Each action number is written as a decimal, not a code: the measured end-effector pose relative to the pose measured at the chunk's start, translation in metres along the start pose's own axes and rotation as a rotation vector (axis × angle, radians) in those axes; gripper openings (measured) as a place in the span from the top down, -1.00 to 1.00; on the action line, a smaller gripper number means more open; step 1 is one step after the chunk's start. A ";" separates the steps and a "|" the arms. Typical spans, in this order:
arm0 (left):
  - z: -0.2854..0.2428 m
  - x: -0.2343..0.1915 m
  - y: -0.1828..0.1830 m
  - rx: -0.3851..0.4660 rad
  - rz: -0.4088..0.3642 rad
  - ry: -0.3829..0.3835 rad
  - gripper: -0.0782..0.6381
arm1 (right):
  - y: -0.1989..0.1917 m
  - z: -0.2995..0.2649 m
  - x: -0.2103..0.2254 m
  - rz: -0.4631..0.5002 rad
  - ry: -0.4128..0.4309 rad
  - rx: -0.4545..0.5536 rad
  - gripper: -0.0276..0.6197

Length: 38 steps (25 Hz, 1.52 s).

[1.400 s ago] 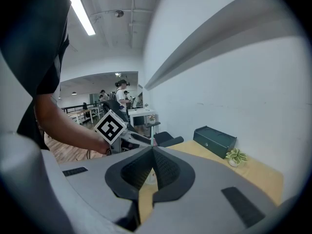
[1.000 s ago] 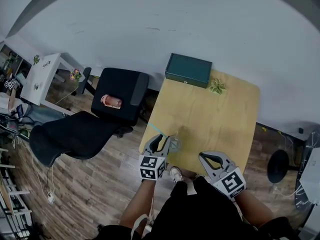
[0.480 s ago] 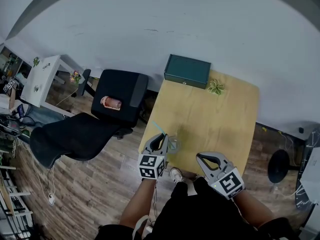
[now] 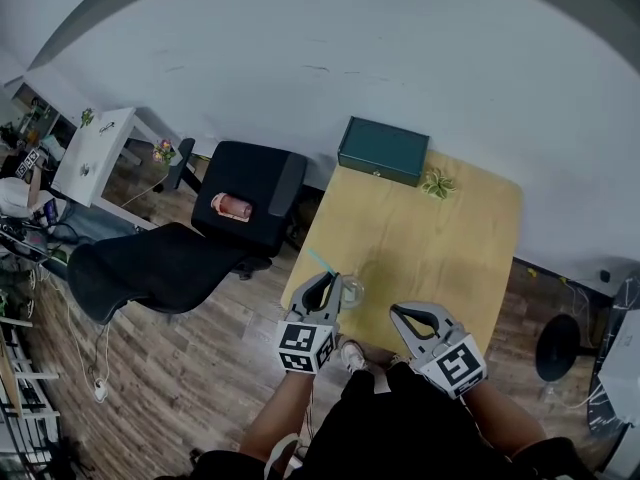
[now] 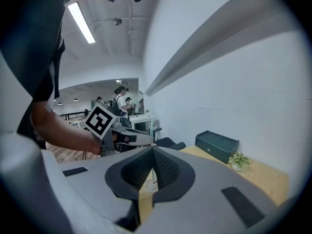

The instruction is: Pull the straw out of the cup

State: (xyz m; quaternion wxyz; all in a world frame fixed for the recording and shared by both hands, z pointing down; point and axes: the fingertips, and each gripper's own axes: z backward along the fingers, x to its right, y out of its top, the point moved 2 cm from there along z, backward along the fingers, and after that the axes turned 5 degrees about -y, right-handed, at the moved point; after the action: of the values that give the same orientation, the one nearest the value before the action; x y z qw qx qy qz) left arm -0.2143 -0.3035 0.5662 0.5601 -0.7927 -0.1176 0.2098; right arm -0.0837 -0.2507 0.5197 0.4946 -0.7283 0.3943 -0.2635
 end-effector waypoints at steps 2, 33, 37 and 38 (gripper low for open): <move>0.007 0.007 0.012 0.021 -0.036 0.002 0.64 | 0.002 0.002 -0.001 0.018 0.007 0.004 0.85; 0.072 0.076 0.122 0.186 -0.230 -0.004 0.64 | 0.135 0.056 0.037 0.103 -0.184 0.420 0.86; 0.076 0.076 0.124 0.199 -0.214 0.003 0.64 | 0.137 0.060 0.036 0.098 -0.205 0.429 0.86; 0.076 0.076 0.124 0.199 -0.208 0.006 0.64 | 0.136 0.061 0.036 0.093 -0.208 0.432 0.86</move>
State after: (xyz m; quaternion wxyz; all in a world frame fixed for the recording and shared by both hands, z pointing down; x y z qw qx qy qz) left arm -0.1886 -0.2500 0.4135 0.6550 -0.7175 -0.1761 0.1588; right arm -0.0598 -0.2768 0.3705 0.6885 -0.6098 0.3088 -0.2423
